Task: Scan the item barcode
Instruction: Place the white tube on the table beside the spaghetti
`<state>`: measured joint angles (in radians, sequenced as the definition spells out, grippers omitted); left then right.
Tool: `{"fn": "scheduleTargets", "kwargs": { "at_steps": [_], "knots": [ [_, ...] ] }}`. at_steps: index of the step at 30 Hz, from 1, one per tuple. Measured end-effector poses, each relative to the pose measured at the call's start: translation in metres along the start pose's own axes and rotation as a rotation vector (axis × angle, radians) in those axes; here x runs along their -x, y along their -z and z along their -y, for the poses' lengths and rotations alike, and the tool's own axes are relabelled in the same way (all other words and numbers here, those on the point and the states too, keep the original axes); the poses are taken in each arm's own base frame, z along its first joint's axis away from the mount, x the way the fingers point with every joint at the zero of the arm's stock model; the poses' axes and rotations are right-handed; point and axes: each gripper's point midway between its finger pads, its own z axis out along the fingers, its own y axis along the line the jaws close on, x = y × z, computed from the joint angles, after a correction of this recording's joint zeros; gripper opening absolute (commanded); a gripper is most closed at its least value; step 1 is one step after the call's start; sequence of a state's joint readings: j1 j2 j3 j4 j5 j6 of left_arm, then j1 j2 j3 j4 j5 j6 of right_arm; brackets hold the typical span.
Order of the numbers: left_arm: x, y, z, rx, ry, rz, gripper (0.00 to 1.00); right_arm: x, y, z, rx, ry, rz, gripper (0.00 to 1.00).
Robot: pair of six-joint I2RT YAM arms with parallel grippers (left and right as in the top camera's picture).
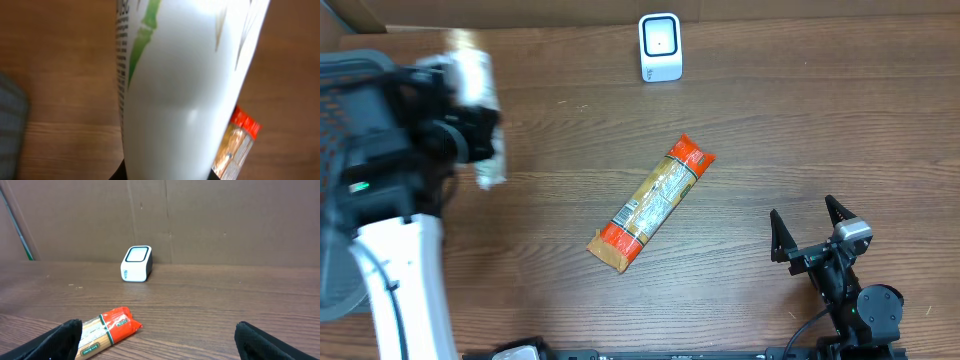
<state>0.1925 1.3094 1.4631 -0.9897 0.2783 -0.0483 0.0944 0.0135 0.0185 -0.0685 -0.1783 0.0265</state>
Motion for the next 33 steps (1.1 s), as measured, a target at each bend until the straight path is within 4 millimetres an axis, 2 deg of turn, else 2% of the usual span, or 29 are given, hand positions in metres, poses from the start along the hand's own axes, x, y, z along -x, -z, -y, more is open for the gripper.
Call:
{"fn": "scheduleTargets", "kwargs": {
  "at_steps": [5, 12, 17, 18, 19, 20, 21, 29, 33],
  "knots": [
    [-0.063, -0.063, 0.013, 0.043, -0.091, -0.145, 0.04, 0.0, 0.0, 0.0, 0.0, 0.0, 0.0, 1.0],
    [-0.121, -0.125, 0.017, 0.057, -0.175, -0.214, 0.04, 0.0, 0.0, 0.0, 0.0, 0.0, 0.0, 1.0],
    [-0.162, -0.159, 0.015, 0.061, -0.202, -0.319, 0.06, 0.0, 0.0, 0.0, 0.001, 0.0, 0.0, 1.0],
    [-0.168, -0.165, 0.015, 0.063, -0.205, -0.342, 0.1, 0.0, 0.0, 0.0, 0.0, 0.0, 0.0, 1.0],
    [-0.174, -0.169, 0.015, 0.064, -0.208, -0.36, 0.21, 0.0, 0.0, 0.0, 0.0, 0.0, 0.0, 1.0],
    [-0.179, -0.173, 0.014, 0.066, -0.213, -0.378, 0.57, 0.0, 0.0, 0.0, 0.0, 0.0, 0.0, 1.0],
    [-0.181, -0.175, 0.014, 0.066, -0.214, -0.385, 1.0, 0.0, 0.0, 0.0, 0.0, 0.0, 0.0, 1.0],
    [-0.175, -0.178, 0.018, 0.067, -0.186, -0.364, 1.0, 0.0, 0.0, 0.0, 0.0, 0.0, 0.0, 1.0],
    [-0.149, -0.17, 0.026, 0.069, -0.163, -0.343, 1.0, 0.0, 0.0, 0.0, 0.0, 0.0, 0.0, 1.0]
  ]
}}
